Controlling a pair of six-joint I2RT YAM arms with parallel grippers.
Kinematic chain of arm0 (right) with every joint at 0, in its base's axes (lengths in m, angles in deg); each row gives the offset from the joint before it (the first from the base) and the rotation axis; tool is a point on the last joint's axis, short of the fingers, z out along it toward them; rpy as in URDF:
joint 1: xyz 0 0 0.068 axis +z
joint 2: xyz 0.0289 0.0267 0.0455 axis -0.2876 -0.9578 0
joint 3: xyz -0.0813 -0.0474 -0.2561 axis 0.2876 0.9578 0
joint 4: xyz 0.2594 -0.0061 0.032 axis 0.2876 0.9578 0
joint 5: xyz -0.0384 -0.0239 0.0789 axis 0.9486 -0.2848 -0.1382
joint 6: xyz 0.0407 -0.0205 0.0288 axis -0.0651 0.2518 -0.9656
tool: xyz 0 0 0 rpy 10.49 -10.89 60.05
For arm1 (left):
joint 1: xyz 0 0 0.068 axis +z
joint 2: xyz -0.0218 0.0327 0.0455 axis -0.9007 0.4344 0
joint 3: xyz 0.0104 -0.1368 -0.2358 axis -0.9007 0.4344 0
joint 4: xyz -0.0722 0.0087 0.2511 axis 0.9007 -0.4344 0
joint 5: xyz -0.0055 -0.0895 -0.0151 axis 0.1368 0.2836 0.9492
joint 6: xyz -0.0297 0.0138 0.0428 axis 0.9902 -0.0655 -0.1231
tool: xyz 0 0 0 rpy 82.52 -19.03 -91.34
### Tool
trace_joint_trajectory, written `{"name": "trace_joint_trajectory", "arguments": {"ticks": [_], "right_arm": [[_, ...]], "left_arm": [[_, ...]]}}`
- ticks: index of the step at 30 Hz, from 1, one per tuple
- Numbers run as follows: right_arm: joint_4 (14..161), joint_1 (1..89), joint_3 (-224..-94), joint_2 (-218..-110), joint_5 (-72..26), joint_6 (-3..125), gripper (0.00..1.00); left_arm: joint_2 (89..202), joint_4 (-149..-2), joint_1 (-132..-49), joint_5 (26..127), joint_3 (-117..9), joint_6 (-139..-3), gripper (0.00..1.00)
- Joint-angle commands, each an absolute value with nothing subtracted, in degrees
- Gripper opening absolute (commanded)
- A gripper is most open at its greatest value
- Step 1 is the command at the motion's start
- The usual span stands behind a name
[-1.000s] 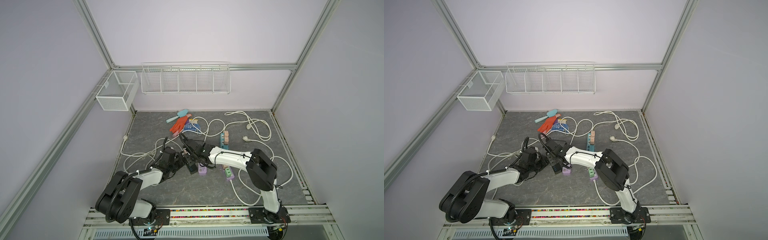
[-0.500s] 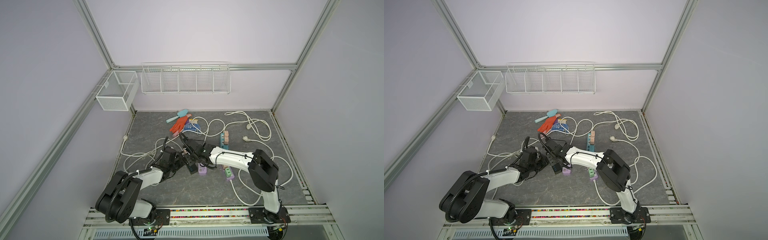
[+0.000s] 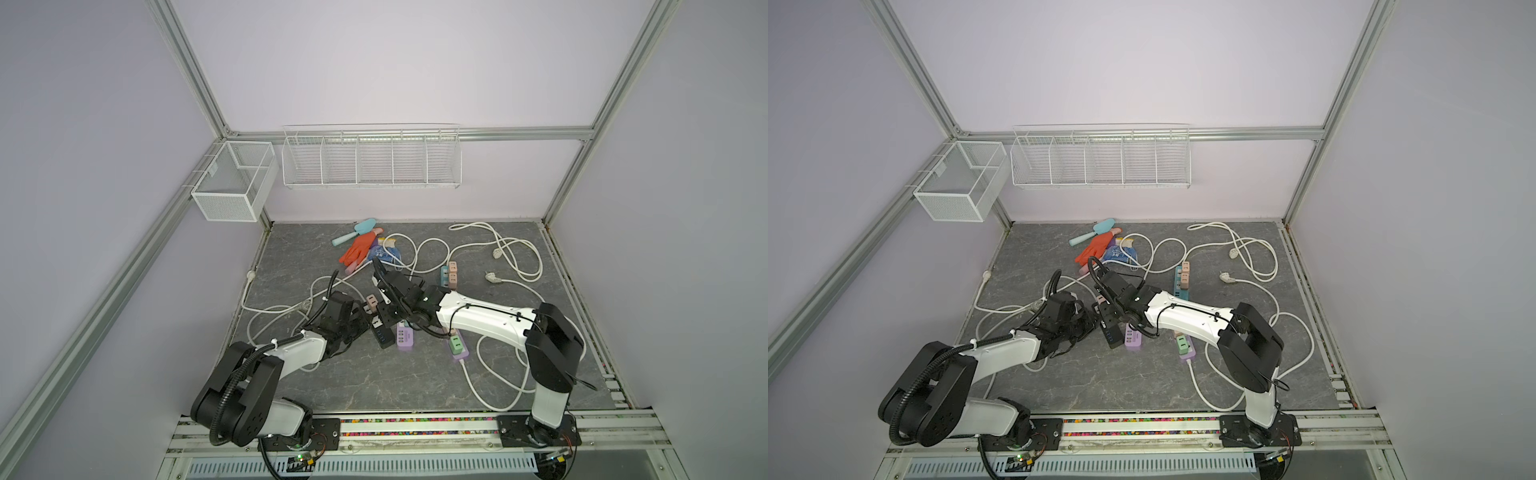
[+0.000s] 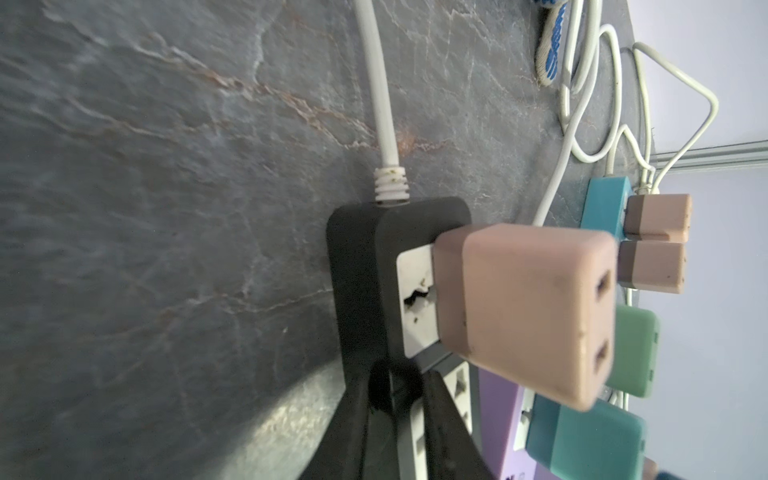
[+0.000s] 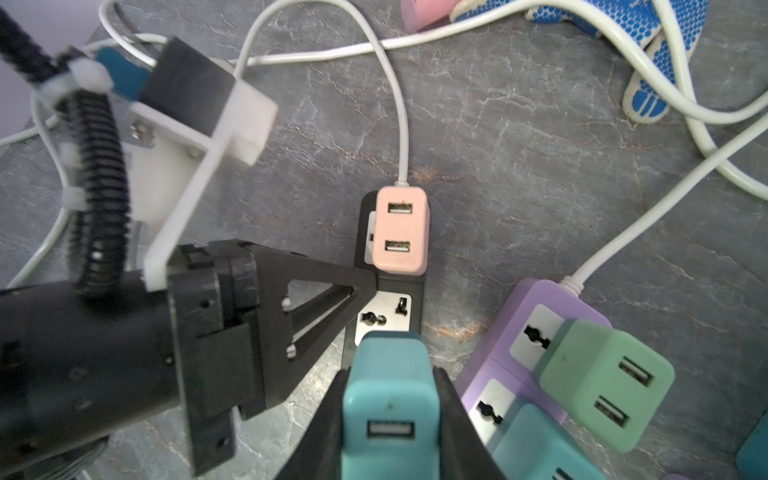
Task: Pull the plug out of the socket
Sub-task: 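Close the right gripper on the teal adapter plugged into the black strip, then set the teal adapter on the table with the right gripper while the left draws back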
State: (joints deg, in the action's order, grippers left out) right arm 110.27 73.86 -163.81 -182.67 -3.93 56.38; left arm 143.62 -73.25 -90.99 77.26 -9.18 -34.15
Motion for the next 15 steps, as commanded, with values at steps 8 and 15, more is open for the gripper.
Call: {"name": "trace_joint_trajectory", "arguments": {"ticks": [8,15], "right_arm": [[110.2,73.3,-161.8,-177.8,-3.8,55.7,0.16],[111.1,73.2,-161.7,-175.7,-4.5,56.0,0.16]], "left_arm": [[140.0,-90.1,-91.5,74.2,-13.1,-38.3,0.27],[132.7,-95.8,-91.4,70.8,-14.5,-39.7,0.29]]}}
